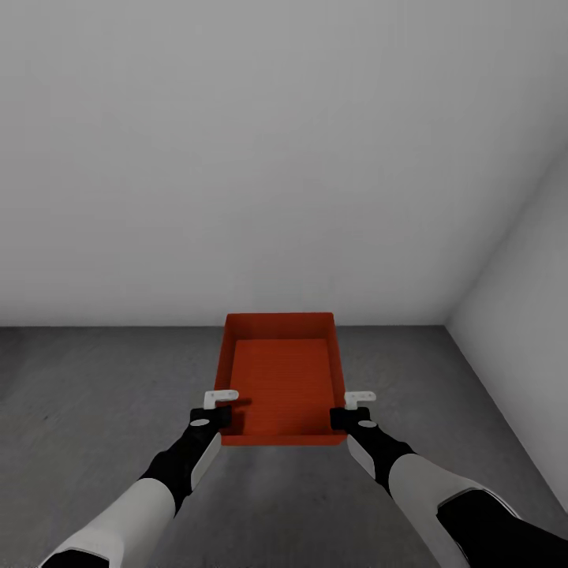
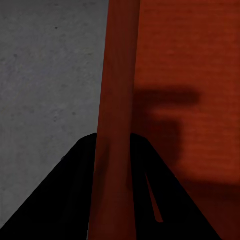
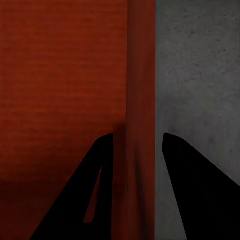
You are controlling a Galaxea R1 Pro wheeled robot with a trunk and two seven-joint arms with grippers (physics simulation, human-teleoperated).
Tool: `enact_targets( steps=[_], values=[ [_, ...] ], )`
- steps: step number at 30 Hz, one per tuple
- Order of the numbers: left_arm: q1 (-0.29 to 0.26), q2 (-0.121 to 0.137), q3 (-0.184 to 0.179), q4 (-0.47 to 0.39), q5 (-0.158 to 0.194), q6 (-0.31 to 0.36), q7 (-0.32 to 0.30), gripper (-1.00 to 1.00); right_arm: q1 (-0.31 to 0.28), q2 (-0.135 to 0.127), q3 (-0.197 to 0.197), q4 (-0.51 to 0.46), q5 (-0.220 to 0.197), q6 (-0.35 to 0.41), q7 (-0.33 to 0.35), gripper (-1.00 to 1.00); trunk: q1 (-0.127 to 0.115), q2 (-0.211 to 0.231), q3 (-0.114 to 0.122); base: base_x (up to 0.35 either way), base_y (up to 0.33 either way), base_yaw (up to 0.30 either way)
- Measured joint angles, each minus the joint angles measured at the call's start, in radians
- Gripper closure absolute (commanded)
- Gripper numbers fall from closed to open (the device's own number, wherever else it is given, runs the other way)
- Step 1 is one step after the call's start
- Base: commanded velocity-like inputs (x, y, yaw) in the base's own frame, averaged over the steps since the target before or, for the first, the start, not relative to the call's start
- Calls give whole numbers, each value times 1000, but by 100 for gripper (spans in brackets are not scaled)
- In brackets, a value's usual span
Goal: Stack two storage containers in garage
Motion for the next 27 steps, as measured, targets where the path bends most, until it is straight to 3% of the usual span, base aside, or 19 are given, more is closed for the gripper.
enact_targets(
  steps=[27],
  values=[
    [0, 0, -1, 0, 0, 0, 1, 100, 0, 0, -1, 1, 1, -1, 1, 100, 0, 0, -43, 0, 0, 0]
  ],
)
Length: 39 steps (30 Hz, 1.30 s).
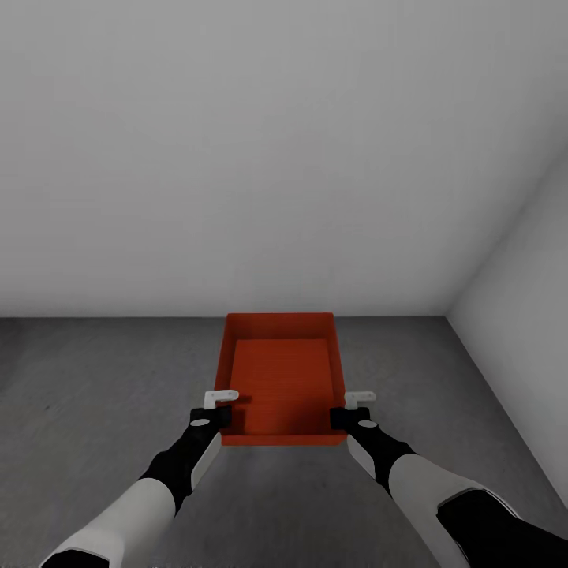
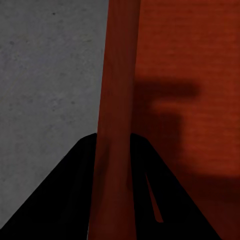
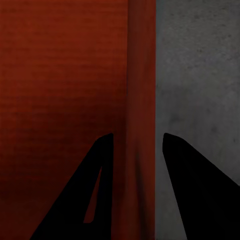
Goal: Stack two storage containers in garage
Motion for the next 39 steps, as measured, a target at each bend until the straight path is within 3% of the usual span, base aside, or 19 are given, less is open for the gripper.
enact_targets(
  steps=[39],
  values=[
    [0, 0, -1, -1, 0, 0, 1, 100, 0, 0, 0, -1, 0, -1, 0, 100, 0, 0, -62, 0, 0, 0]
  ],
)
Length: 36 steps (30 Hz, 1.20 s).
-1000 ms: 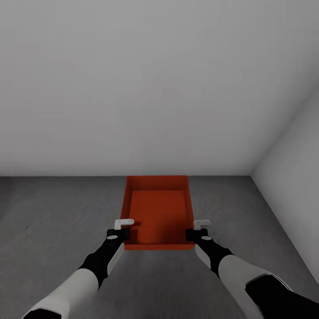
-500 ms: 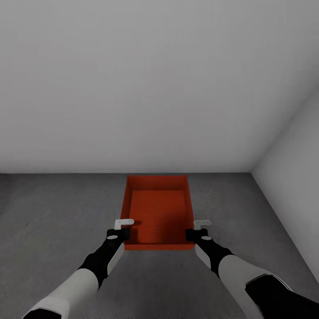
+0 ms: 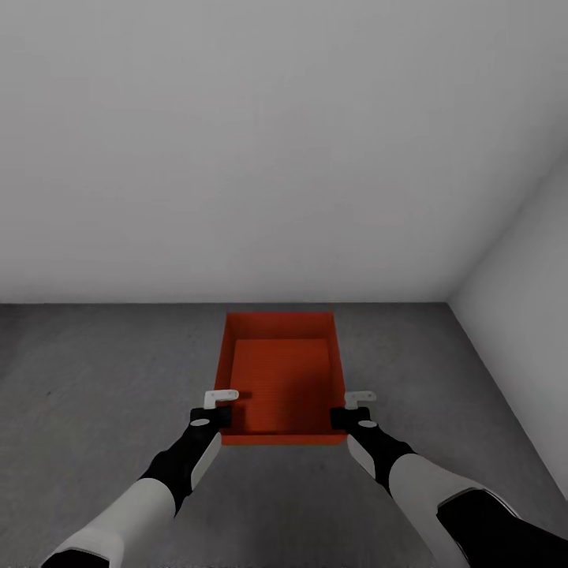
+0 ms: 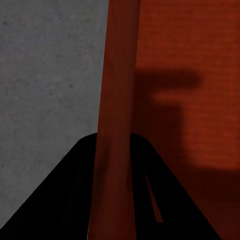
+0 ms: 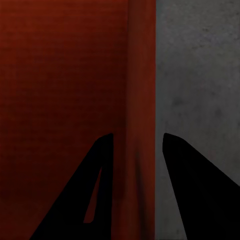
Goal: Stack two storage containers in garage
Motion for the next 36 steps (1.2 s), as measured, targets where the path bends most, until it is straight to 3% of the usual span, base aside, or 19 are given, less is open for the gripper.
enact_targets(
  steps=[9, 28, 36],
  values=[
    [0, 0, 1, 0, -1, 0, -1, 100, 0, 1, 0, 0, 0, -1, -1, 100, 0, 0, -12, 0, 0, 0],
    [0, 0, 4, 0, -1, 0, -2, 100, 0, 1, 2, -2, -1, 1, -3, 100, 0, 0, -13, 0, 0, 0],
    [0, 0, 2, 0, -1, 0, -1, 100, 0, 1, 2, 1, -1, -1, -2, 100, 31, -56, -38, 0, 0, 0]
  ],
)
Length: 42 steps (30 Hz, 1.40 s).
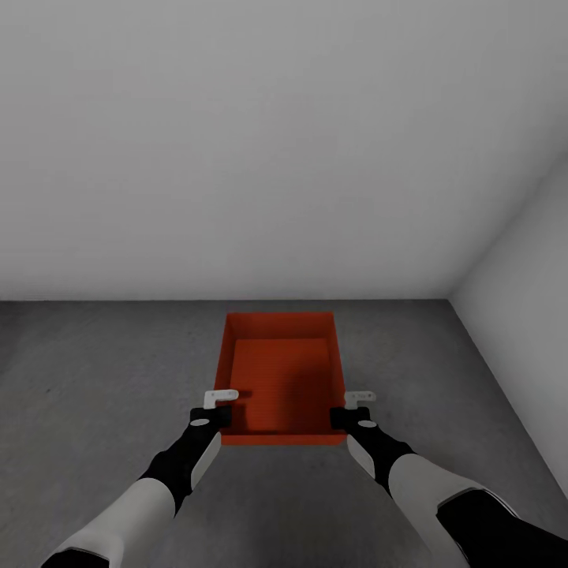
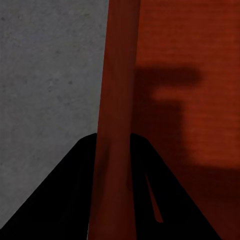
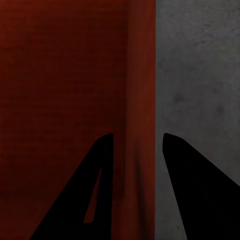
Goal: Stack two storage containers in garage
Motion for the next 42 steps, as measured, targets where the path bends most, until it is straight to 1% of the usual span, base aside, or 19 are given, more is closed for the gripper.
enact_targets(
  steps=[42],
  values=[
    [0, 1, -1, 0, 2, 0, -1, 100, 0, 1, -1, -1, 2, 1, -1, 100, 161, -295, -132, 0, 0, 0]
  ],
)
